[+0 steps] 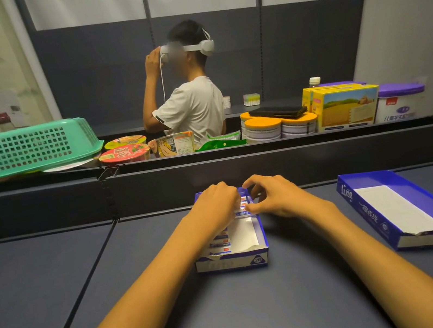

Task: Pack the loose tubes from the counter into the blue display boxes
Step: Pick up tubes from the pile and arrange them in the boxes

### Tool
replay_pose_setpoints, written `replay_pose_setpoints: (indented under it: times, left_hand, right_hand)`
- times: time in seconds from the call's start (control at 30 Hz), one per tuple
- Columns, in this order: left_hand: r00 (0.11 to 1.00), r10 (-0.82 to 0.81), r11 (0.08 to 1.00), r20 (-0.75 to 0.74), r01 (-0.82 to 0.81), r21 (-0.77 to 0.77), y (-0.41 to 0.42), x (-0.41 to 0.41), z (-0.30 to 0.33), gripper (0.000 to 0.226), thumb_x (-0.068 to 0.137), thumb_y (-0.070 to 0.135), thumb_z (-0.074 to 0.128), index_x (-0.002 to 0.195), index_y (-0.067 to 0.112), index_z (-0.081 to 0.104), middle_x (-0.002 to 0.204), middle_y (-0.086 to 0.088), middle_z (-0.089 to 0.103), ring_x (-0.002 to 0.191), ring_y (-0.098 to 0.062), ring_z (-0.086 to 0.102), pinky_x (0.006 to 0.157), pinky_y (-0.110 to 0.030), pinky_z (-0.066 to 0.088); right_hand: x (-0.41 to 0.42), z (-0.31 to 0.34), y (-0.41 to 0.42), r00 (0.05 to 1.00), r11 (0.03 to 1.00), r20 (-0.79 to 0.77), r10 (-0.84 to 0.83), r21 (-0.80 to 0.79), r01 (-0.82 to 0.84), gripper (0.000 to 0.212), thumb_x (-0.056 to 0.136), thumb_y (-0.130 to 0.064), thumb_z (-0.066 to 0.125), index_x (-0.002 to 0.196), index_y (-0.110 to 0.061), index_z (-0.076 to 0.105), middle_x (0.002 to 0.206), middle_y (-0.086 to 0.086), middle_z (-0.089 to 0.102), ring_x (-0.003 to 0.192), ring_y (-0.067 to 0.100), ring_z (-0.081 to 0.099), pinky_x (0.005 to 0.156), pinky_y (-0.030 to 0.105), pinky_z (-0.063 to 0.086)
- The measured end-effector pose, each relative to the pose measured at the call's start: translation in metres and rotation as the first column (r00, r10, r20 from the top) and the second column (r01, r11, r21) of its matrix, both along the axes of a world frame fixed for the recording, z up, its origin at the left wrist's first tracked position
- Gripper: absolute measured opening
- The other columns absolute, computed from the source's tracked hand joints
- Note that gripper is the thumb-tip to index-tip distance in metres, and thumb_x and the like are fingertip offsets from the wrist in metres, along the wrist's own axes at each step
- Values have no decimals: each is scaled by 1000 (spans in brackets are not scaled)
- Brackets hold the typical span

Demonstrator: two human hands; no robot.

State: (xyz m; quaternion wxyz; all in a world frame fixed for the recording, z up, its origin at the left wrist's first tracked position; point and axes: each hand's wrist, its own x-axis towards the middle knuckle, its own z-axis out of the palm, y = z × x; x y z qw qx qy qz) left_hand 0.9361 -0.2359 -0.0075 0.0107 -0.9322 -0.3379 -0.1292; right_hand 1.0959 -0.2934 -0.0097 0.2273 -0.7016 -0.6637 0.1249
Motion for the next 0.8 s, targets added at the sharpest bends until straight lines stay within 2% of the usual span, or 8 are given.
replay_pose_setpoints:
  times: [0.17,0.33,0.47,0.63,0.8]
  left_hand:
    - [1000,-9,1000,-21,9,-18,2,0,1,22,91,19,63,111,10,67,109,-12,66,94,-24,64,77,-27,46]
    - [999,-35,999,-12,35,-4,1,5,0,24,88,21,66,111,16,68,109,-10,66,97,-27,65,83,-34,53]
    - [998,-60,998,-23,60,-15,-1,9,-1,20,89,20,66,109,17,70,110,-8,66,96,-24,64,81,-30,48]
    - [996,-79,997,-37,80,10,2,6,-4,18,89,20,66,105,19,72,108,-9,66,93,-25,64,82,-35,53]
    - [995,-95,994,8,95,-55,3,-3,2,27,88,22,69,114,17,69,110,-7,67,97,-22,64,83,-31,52]
  right_hand:
    - [-2,0,1,1000,1000,6,-2,-4,2,51,81,-35,74,125,-28,49,117,-2,63,95,13,62,85,33,56]
    - [-3,0,1,1000,1000,17,-4,1,4,53,79,-36,75,125,-29,50,113,-2,64,94,13,62,87,37,56]
    - [-2,0,0,1000,1000,16,-3,3,3,54,77,-38,75,124,-30,51,110,-3,64,93,13,62,87,37,56]
    - [-3,1,-2,1000,1000,22,-13,-6,13,52,78,-35,75,124,-29,51,110,-4,62,93,12,61,85,34,55]
    - [-7,5,-4,997,1000,73,-24,-11,25,53,81,-42,72,127,-29,49,117,-3,63,96,12,62,87,36,55]
